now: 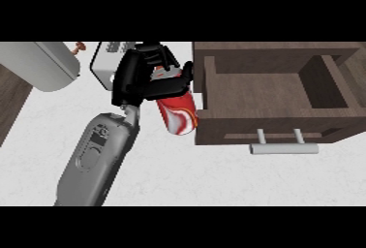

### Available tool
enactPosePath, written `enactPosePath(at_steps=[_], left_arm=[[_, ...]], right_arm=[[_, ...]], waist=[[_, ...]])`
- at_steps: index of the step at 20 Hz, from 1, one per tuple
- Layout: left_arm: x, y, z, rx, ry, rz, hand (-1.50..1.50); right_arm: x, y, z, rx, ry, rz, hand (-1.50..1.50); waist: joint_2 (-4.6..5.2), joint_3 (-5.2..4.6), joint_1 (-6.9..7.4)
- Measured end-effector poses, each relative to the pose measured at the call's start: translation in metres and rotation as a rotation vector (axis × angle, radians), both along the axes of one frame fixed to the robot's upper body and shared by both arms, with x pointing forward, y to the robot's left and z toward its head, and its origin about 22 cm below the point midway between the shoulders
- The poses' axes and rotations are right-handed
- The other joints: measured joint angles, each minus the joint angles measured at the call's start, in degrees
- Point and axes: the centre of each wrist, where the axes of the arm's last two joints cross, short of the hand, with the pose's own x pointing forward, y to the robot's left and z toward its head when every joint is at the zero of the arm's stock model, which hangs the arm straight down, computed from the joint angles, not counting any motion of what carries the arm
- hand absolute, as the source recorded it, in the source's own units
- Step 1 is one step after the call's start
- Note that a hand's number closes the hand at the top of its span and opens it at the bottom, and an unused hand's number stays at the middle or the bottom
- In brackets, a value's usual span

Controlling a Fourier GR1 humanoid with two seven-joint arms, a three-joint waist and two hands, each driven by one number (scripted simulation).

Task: Pick up the can, place it into the drawer and close the drawer

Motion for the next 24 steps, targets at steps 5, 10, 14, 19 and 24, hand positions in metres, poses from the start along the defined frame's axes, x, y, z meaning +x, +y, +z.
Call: enactPosePath(at_steps=[5, 10, 14, 19, 24], left_arm=[[0.011, -0.034, 0.034, 0.013, -0.029, -0.014, 1.5], [0.021, -0.061, 0.066, 0.021, -0.027, -0.027, 1.5], [0.03, -0.083, 0.086, 0.033, -0.031, -0.018, 1.5], [0.041, -0.102, 0.099, 0.059, -0.016, -0.015, 1.5], [0.052, -0.116, 0.11, 0.09, -0.007, -0.009, 1.5]], right_arm=[[-0.001, -0.006, 0.004, 0.001, -0.001, -0.006, -1.5], [-0.003, -0.002, 0.002, 0.005, 0.004, -0.004, -1.5], [-0.001, -0.004, 0.004, 0.002, 0.006, 0.001, -1.5], [0.004, 0.002, 0.005, 0.004, 0.006, 0.008, -1.5], [0.007, 0.007, 0.005, 0.007, 0.003, 0.016, -1.5]], waist=[[0.06, -0.01, -0.22], [0.1, -0.01, -0.43], [0.18, 0.0, -0.68], [0.32, 0.02, -1.1], [0.47, 0.03, -1.64]])
